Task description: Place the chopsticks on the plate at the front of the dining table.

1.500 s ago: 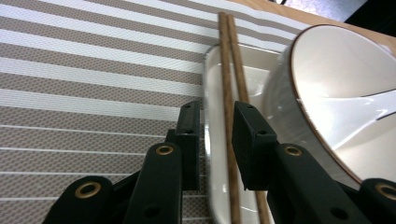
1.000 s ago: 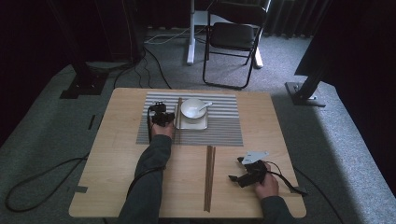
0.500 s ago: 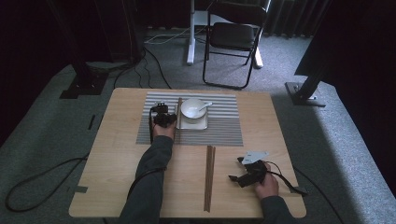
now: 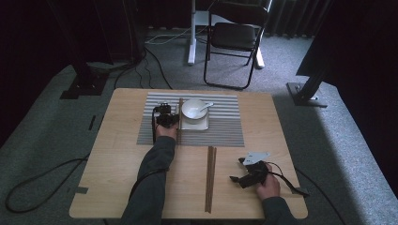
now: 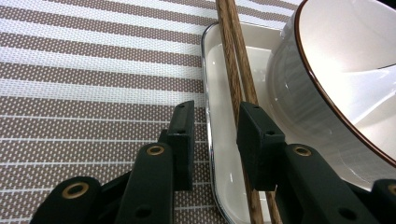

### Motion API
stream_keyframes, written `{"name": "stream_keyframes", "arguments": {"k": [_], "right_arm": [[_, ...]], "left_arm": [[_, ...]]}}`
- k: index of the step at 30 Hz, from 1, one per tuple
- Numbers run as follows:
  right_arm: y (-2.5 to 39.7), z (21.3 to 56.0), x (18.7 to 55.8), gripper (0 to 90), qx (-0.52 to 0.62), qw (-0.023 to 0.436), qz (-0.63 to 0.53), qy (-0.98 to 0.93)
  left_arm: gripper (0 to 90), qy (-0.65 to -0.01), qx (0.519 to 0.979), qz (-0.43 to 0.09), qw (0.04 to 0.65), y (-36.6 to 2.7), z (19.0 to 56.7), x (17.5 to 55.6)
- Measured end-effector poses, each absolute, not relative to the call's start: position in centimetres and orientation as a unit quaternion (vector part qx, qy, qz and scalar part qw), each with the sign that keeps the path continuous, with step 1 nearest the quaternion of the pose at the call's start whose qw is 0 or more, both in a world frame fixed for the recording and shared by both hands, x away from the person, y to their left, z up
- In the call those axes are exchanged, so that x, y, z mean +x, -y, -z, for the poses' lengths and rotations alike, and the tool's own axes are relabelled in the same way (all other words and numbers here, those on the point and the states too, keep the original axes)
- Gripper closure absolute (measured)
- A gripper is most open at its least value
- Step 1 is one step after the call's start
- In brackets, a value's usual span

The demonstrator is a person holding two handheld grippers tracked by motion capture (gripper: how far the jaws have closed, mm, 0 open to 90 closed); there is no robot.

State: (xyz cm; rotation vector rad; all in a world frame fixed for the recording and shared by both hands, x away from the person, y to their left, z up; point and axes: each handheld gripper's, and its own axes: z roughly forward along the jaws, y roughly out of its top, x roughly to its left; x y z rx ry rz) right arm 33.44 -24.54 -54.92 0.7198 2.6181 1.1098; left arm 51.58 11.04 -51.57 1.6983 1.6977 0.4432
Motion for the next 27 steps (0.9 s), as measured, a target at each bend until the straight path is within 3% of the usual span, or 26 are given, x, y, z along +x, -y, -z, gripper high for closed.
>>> {"name": "stream_keyframes", "arguments": {"k": [27], "right_arm": [[24.55,54.92,33.44,11.5,0.244,0.104,-0.376,-0.888]], "left_arm": [[64.9,-0.644,0.658,-0.178,0.347,-11.17,51.03,50.87]]}}
